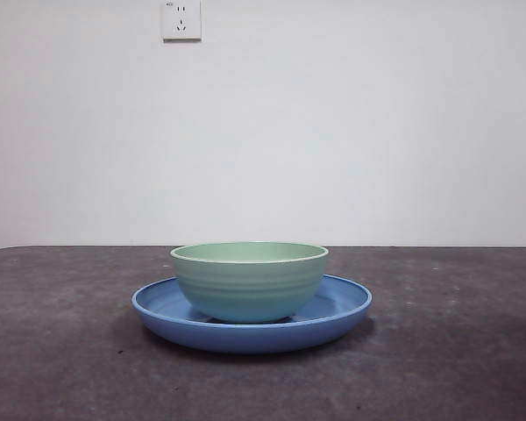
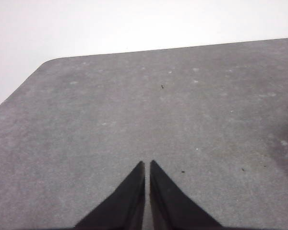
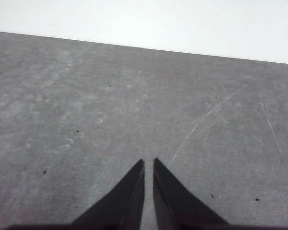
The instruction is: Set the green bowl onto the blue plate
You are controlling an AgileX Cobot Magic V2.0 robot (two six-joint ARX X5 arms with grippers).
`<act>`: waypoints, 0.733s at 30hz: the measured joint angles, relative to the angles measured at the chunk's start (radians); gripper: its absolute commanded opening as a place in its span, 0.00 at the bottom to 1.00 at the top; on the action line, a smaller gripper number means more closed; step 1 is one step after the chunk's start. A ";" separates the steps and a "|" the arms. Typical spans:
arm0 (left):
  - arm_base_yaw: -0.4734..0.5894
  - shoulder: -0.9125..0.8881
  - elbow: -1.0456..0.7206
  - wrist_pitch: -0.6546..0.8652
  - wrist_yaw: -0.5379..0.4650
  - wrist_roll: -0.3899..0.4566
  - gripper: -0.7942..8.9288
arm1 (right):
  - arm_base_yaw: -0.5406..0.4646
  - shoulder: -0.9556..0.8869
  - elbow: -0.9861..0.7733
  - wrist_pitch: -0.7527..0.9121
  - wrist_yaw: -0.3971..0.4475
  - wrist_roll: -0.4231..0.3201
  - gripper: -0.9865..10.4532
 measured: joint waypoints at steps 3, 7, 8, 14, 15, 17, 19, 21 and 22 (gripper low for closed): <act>0.000 0.000 0.000 0.000 0.000 0.000 0.10 | 0.000 0.000 0.000 0.000 0.005 0.001 0.11; 0.000 0.000 0.000 0.000 0.000 0.000 0.10 | 0.000 0.000 0.000 -0.002 0.023 0.012 0.11; 0.000 0.000 0.000 0.000 0.000 0.000 0.10 | 0.000 0.000 0.000 -0.002 0.023 0.015 0.11; 0.000 0.000 0.000 0.000 0.000 0.000 0.10 | 0.000 0.000 0.000 0.001 0.019 0.019 0.11; 0.000 0.000 0.000 0.000 0.000 0.000 0.10 | 0.000 0.000 0.000 0.001 0.019 0.018 0.11; 0.000 0.000 0.000 0.000 0.000 0.000 0.10 | 0.000 0.000 0.000 0.001 0.019 0.019 0.11; 0.000 0.000 0.000 0.000 0.000 0.000 0.10 | 0.000 0.000 0.000 0.001 0.019 0.019 0.11; 0.000 0.000 0.000 0.000 0.000 0.000 0.10 | 0.000 0.000 0.000 0.001 0.019 0.019 0.11; 0.000 0.000 0.000 0.000 0.000 0.000 0.10 | 0.000 0.000 0.000 0.001 0.019 0.019 0.11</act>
